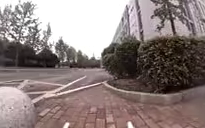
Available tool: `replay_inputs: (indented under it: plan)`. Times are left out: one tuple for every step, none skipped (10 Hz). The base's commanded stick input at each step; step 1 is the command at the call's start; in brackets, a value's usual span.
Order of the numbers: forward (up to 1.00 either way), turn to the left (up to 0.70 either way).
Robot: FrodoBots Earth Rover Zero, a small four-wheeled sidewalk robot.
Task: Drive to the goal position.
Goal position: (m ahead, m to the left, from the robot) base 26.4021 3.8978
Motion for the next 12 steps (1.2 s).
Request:
replay_inputs:
  plan:
    - [0.00, 0.45]
    - [0.00, 0.45]
    - [0.00, 0.45]
    - [0.00, 0.45]
    - [0.38, 0.26]
    - [0.45, 0.27]
    - [0.45, 0.27]
    - [0.45, 0.27]
    - [0.45, 0.14]
    - [0.45, 0.00]
    - [0.45, 0.00]
    - [0.45, 0.00]
